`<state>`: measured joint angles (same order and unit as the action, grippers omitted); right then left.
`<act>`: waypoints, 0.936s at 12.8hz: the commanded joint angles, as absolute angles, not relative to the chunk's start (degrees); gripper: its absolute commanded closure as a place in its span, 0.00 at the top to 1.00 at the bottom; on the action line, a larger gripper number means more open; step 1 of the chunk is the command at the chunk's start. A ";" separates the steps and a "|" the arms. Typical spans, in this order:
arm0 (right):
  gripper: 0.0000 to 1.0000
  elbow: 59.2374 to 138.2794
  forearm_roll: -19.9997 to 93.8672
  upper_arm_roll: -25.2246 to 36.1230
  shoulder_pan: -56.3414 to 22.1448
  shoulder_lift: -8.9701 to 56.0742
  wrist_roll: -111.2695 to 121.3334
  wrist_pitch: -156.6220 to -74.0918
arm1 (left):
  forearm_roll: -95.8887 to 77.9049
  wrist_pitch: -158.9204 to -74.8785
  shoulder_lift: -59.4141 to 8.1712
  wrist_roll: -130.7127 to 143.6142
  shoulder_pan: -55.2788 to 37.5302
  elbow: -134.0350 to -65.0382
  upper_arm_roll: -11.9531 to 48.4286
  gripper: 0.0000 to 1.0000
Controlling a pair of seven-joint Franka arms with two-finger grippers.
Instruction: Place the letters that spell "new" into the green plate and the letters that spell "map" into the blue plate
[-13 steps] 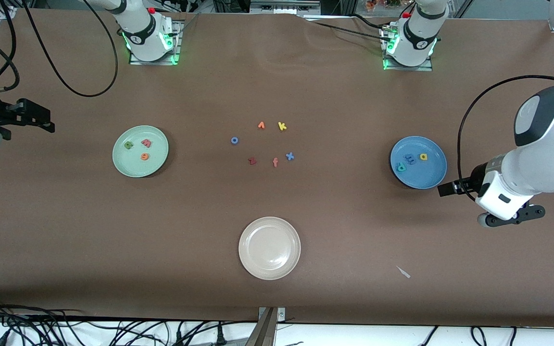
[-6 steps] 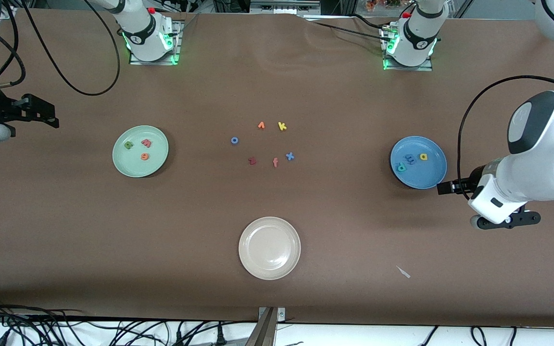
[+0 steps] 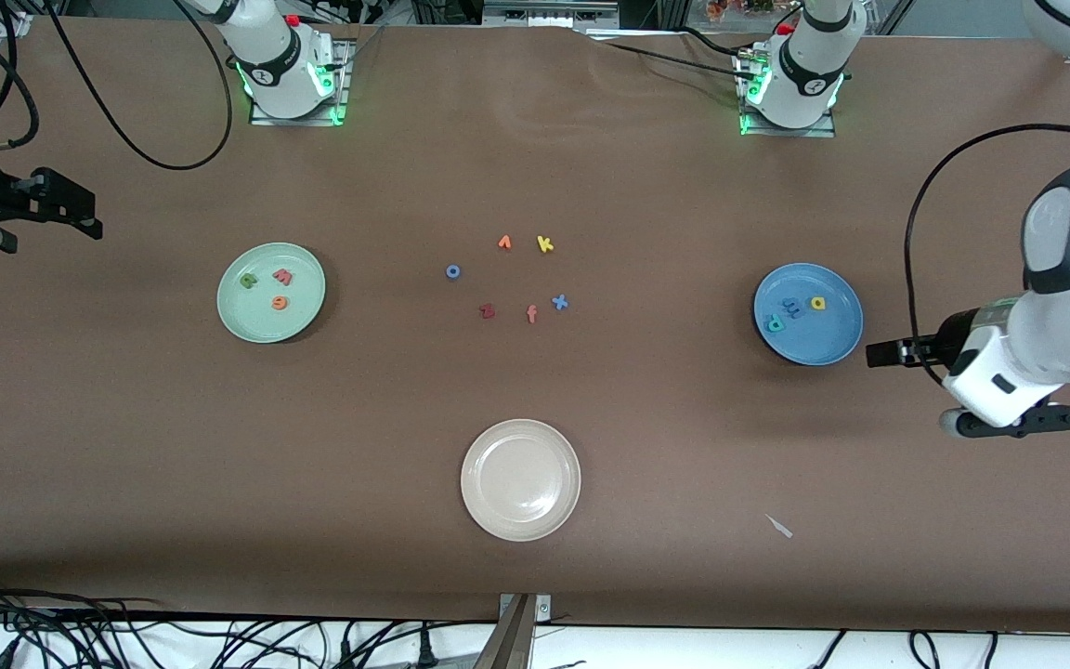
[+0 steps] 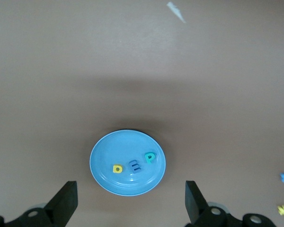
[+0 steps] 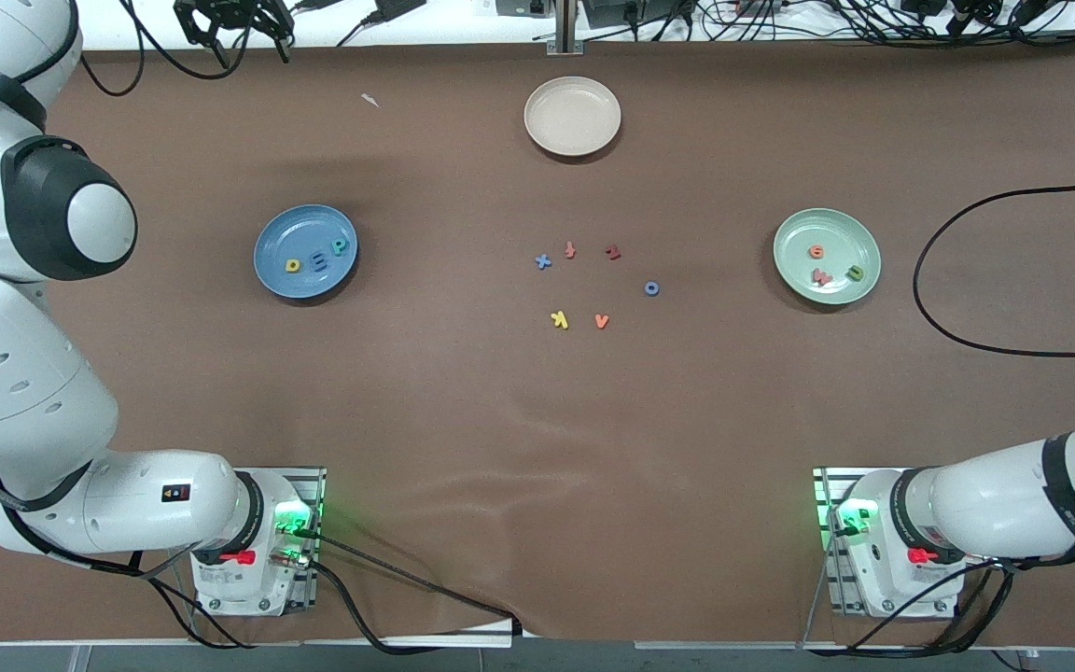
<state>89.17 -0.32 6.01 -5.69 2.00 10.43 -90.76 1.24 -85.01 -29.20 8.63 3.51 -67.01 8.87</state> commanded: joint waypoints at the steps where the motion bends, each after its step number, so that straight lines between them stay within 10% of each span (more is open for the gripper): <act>1: 1.00 91.50 -1.32 0.11 0.16 -0.62 7.82 -90.01 | -2.18 -84.20 -25.85 4.67 -0.25 -69.51 4.41 1.00; 12: 1.00 90.88 -1.41 -2.29 3.08 -0.35 7.91 -89.03 | -6.33 -98.61 -18.54 -1.05 0.53 -82.44 1.14 1.00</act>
<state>89.88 -0.53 -1.08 2.07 0.84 8.70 -88.95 -5.44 -97.03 -20.41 0.56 0.05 -80.42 1.47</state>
